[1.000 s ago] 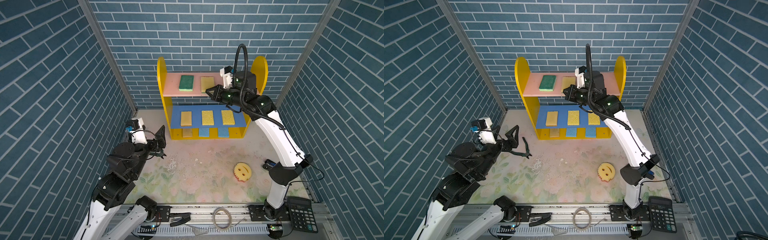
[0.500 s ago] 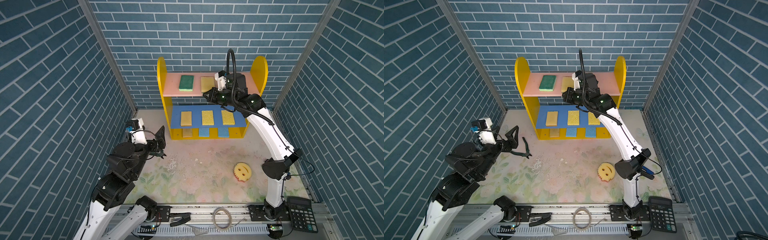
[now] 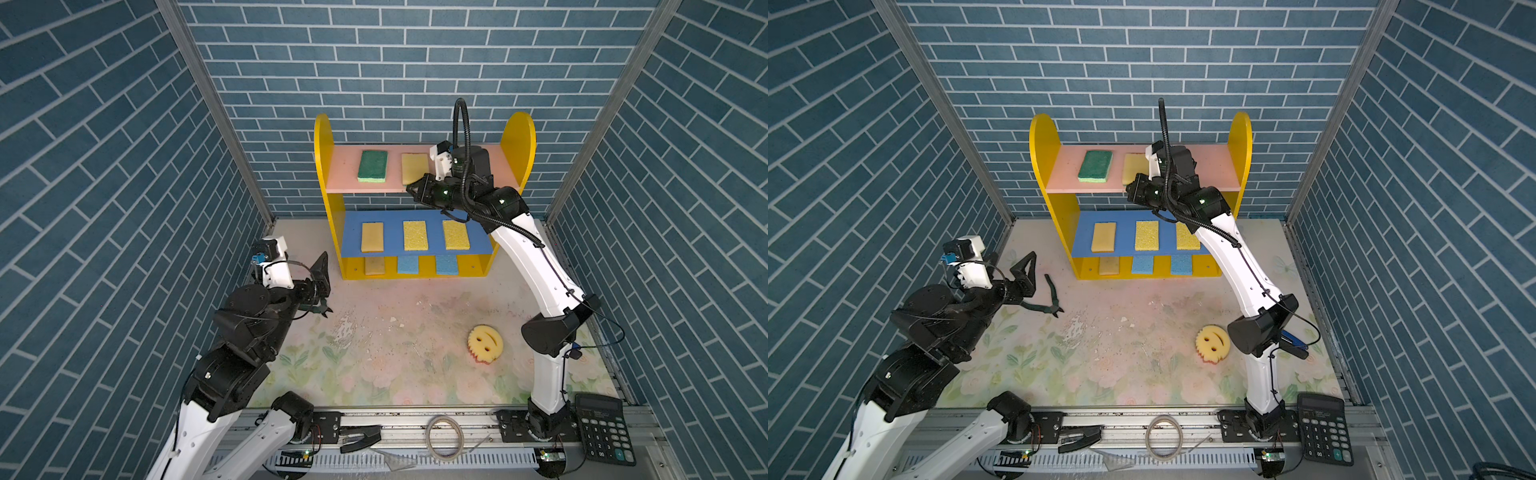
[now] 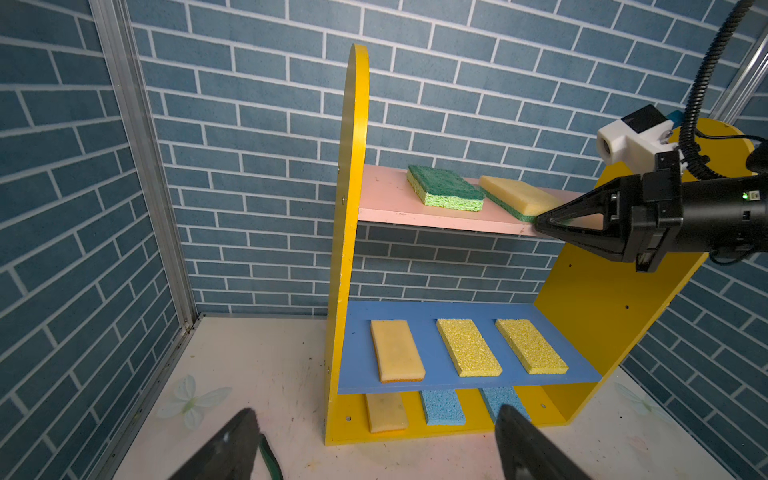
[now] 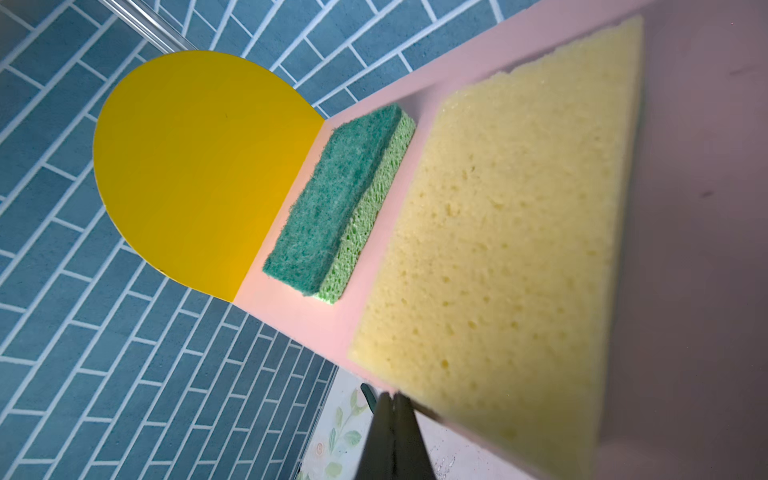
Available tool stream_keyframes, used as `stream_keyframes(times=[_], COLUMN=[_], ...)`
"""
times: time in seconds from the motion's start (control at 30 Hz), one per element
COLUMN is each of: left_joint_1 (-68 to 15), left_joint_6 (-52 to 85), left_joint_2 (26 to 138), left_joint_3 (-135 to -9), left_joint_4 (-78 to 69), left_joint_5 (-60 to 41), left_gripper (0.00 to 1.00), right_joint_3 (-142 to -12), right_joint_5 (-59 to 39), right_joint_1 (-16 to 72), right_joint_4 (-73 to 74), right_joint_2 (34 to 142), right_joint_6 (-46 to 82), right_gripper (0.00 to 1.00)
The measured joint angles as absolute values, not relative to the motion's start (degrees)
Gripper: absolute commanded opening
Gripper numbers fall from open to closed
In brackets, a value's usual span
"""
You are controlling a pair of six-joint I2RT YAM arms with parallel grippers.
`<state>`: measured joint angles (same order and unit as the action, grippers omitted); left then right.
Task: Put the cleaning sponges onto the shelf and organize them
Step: 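Open the right gripper and press the sponge flat on the pink shelf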
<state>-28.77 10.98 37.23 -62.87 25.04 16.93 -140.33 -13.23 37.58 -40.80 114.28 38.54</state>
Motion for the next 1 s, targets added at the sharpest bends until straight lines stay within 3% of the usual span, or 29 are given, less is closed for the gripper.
stream_keyframes(times=[1.0], left_joint_1=[-28.8], left_joint_6=[10.9], left_joint_2=[37.7], left_joint_3=[-63.7], left_joint_4=[25.4], left_joint_5=[16.8], left_gripper=[0.9], right_joint_3=[-142.5], right_joint_5=[-13.3], right_joint_1=[36.8], right_joint_4=[-39.4], right_joint_2=[116.2], right_joint_6=[38.6], right_gripper=[0.0])
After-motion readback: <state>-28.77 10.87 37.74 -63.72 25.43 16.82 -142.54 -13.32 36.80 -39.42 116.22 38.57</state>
